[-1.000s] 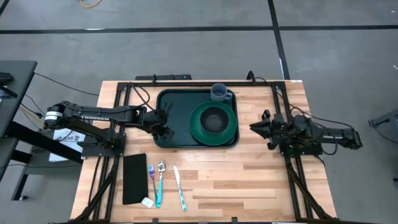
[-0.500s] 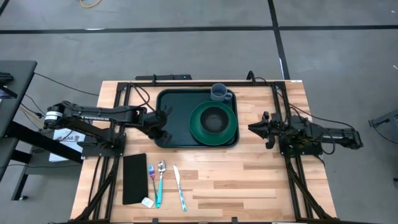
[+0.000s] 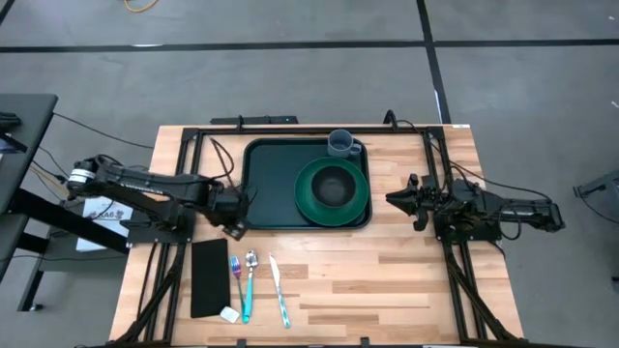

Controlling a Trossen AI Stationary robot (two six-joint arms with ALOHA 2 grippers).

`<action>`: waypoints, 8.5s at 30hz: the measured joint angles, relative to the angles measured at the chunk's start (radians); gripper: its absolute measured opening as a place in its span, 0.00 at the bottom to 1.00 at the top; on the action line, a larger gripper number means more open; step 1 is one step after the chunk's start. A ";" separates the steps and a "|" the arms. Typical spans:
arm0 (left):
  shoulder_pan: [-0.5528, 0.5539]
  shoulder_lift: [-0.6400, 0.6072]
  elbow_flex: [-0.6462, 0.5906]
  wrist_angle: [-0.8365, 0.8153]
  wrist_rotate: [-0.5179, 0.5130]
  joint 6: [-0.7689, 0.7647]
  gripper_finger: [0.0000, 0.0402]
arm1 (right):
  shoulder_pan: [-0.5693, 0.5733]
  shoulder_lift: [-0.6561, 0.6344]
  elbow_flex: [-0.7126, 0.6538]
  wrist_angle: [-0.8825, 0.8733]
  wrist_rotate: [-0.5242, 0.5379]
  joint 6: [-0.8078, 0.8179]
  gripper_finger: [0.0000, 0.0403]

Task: Set up tray
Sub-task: Put the black towel beside the dark green plate on the black serving tray, then put the blue fork on top of the black towel on the black serving tray

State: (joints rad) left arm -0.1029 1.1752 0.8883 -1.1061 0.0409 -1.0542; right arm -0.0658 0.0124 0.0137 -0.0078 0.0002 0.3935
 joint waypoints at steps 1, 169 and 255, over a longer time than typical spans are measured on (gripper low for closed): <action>-0.020 -0.013 0.000 -0.040 -0.011 -0.015 0.37 | 0.000 0.000 0.000 0.000 0.000 0.000 0.15; 0.536 0.527 0.194 0.517 -0.251 1.116 0.00 | 0.000 0.000 0.001 0.000 -0.001 -0.001 0.15; 0.513 0.125 0.214 0.245 -0.071 0.586 0.21 | 0.000 0.000 0.001 0.000 -0.001 -0.001 0.15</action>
State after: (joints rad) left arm 0.4104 1.2999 1.1023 -0.8610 -0.0301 -0.4681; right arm -0.0658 0.0128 0.0143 -0.0078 -0.0006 0.3927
